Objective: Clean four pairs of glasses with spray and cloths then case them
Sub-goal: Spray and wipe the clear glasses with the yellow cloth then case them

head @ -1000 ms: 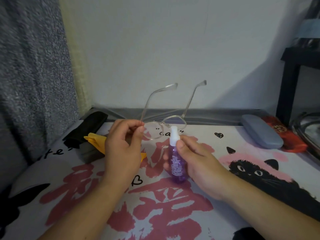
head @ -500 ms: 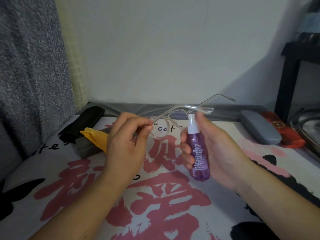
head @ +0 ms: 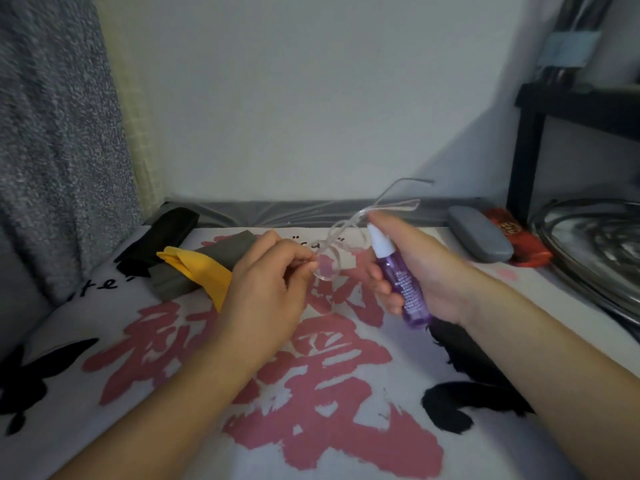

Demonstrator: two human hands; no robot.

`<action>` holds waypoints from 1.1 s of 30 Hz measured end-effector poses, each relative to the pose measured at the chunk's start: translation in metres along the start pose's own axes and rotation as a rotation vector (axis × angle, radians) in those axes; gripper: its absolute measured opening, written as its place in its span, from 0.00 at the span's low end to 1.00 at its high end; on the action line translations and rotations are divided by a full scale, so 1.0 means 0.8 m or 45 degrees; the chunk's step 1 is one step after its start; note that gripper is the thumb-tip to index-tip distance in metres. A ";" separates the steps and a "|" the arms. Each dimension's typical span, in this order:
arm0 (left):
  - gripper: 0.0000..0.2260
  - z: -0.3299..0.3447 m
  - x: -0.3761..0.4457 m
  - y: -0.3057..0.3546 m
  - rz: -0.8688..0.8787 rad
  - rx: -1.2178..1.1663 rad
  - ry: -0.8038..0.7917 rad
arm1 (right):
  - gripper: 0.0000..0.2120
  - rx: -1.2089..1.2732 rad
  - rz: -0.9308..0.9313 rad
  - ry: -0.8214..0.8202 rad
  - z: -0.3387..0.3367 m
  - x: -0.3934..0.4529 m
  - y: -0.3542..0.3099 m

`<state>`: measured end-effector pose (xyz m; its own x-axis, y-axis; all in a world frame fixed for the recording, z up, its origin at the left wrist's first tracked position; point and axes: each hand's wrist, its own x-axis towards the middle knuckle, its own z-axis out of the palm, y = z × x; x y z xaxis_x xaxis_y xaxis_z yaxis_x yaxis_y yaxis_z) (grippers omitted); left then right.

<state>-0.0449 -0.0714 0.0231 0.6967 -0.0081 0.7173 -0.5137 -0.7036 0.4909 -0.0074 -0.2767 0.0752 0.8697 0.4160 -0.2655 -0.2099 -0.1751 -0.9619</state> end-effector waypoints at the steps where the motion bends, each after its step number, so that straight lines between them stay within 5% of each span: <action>1: 0.02 -0.005 -0.009 0.009 -0.053 -0.008 -0.018 | 0.32 -0.050 0.030 -0.011 -0.002 -0.011 -0.004; 10: 0.07 -0.012 -0.074 0.020 -0.476 -0.198 -0.153 | 0.32 -0.370 0.301 0.015 0.013 -0.070 0.008; 25: 0.05 -0.016 -0.075 0.026 -0.334 -0.124 -0.139 | 0.25 -0.505 0.305 0.220 0.039 -0.051 0.020; 33: 0.04 -0.017 -0.074 0.024 -0.319 -0.120 -0.126 | 0.36 -0.540 0.253 0.433 -0.004 -0.049 0.018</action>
<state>-0.1031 -0.0750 -0.0032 0.8508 0.0853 0.5185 -0.3603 -0.6235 0.6938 -0.0430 -0.2980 0.0720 0.9414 0.0405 -0.3350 -0.2474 -0.5922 -0.7669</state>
